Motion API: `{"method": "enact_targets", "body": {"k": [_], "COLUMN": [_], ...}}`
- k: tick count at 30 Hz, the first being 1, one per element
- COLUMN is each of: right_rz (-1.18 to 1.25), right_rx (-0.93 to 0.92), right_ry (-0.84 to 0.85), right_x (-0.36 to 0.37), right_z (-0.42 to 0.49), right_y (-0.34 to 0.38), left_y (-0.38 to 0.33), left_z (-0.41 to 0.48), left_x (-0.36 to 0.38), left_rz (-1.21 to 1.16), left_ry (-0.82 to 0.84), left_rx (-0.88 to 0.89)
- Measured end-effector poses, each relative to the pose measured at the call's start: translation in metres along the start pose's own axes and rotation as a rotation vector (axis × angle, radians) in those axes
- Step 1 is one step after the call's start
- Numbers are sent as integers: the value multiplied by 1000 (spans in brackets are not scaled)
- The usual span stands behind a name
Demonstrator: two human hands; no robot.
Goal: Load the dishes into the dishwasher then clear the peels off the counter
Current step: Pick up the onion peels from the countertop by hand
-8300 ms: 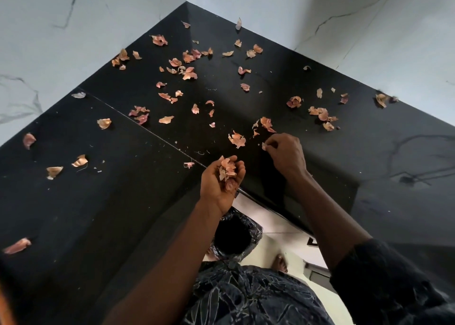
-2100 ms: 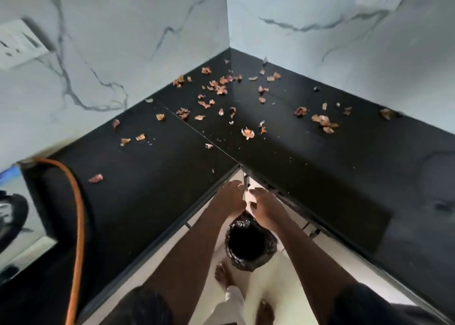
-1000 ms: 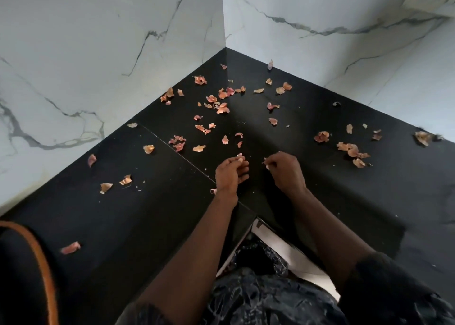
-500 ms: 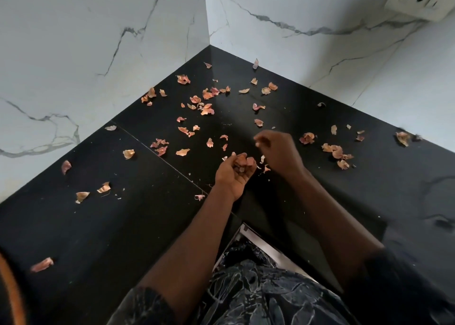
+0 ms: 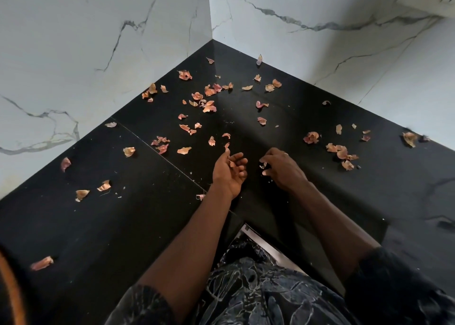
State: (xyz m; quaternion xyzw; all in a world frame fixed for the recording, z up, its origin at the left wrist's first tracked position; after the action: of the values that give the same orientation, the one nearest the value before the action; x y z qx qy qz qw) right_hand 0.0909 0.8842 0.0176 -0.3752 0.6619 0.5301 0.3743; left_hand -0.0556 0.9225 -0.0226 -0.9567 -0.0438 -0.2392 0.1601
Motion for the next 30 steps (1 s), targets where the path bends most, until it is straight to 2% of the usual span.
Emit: {"method": "enact_targets", "body": {"k": [5, 12, 14, 17, 20, 22, 25, 28, 30], "right_rz": [-43, -151, -88, 155, 324, 335, 241, 190, 225], "right_rx": [0, -44, 34, 141, 56, -32, -134, -154, -138], "right_ry": [-54, -33, -73, -249, -365, -394, -307, -168, -195], "right_x": [-7, -3, -14, -43, -72, -84, -73, -51, -58], "right_z": [-3, 7, 8, 5, 0, -2, 1, 5, 3], "right_y": [12, 38, 21, -1, 25, 57, 99, 109, 101], "left_y": [0, 1, 0, -2, 0, 3, 7, 12, 13], "left_z": [0, -4, -7, -9, -8, -6, -5, -5, -5], "left_x": [1, 1, 0, -2, 1, 5, 9, 8, 13], "left_rz": [-3, -46, -65, -99, -128, -162, -146, -129, -145], "left_ry": [8, 41, 39, 50, 106, 152, 162, 108, 147], "left_rx": [2, 15, 22, 28, 26, 12, 6, -10, -18]}}
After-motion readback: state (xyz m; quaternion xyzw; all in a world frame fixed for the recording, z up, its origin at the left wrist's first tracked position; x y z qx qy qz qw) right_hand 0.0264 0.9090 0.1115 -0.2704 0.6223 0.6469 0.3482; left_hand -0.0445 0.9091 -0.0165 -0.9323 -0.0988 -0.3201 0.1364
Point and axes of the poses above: each hand's wrist, its own z-axis towards the middle knuckle, its own x-axis out of the palm, y = z × x, the point moved 10 cm from there along z, towards the middle knuckle, and after that the axes turned 12 degrees about -x, right-handed, at the moved point
